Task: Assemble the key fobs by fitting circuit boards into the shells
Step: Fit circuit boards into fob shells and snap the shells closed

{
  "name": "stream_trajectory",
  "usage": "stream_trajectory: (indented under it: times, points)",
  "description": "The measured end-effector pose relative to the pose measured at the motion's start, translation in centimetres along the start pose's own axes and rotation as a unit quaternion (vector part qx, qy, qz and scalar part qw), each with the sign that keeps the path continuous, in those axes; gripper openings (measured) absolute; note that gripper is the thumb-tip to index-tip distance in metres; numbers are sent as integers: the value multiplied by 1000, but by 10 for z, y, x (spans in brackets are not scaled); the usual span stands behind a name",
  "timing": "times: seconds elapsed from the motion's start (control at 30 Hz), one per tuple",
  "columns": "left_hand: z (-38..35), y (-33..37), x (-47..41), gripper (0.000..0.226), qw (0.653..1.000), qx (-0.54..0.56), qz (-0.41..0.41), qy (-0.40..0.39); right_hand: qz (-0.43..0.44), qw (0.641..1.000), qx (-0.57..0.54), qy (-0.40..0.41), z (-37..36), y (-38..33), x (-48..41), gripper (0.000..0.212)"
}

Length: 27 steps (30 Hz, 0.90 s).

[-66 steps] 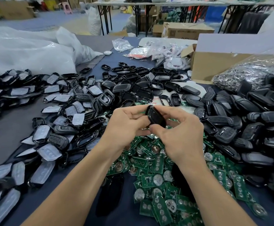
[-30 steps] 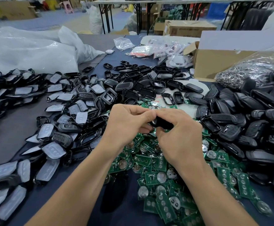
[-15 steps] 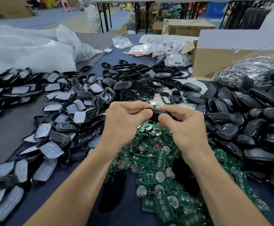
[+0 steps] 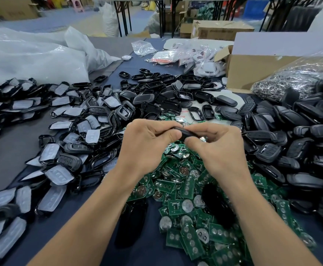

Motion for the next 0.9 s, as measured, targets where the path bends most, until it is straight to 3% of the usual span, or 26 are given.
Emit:
stream_trajectory:
  times: [0.13,0.23,0.3,0.4,0.5,0.6,0.9]
  points:
    - [-3,5,4,28,996,-76,-36,0,28,996,84,-8,0,-6,2,42]
    - [-3,3,-2,24,997,55,29,51,-43,993,-102,-30,-4,-1,2,27]
    - [-7,3,-3,15,989,125,61,43,-121,962,-239,-48,-14,3,6,20]
    - [-17,-1,0,28,972,198,119,50,-183,928,-318,-59,-29,8,12,13]
    - [-22,-4,2,42,957,228,155,89,-192,921,-334,-51,-35,10,14,14]
    - [-23,-5,4,40,949,241,167,112,-187,928,-320,-42,-38,12,15,12]
    - [-20,-1,5,48,948,237,189,99,-186,937,-294,-35,-38,12,16,11]
Point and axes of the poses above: each hand's wrist, its own x-axis away from the middle knuckle, its own z-axis out of the back of the hand, y = z × x, the point moved 4 cm from there along -x, towards the middle knuckle, and after that the axes turned 9 degrees about -z, right-handed, at the moved point
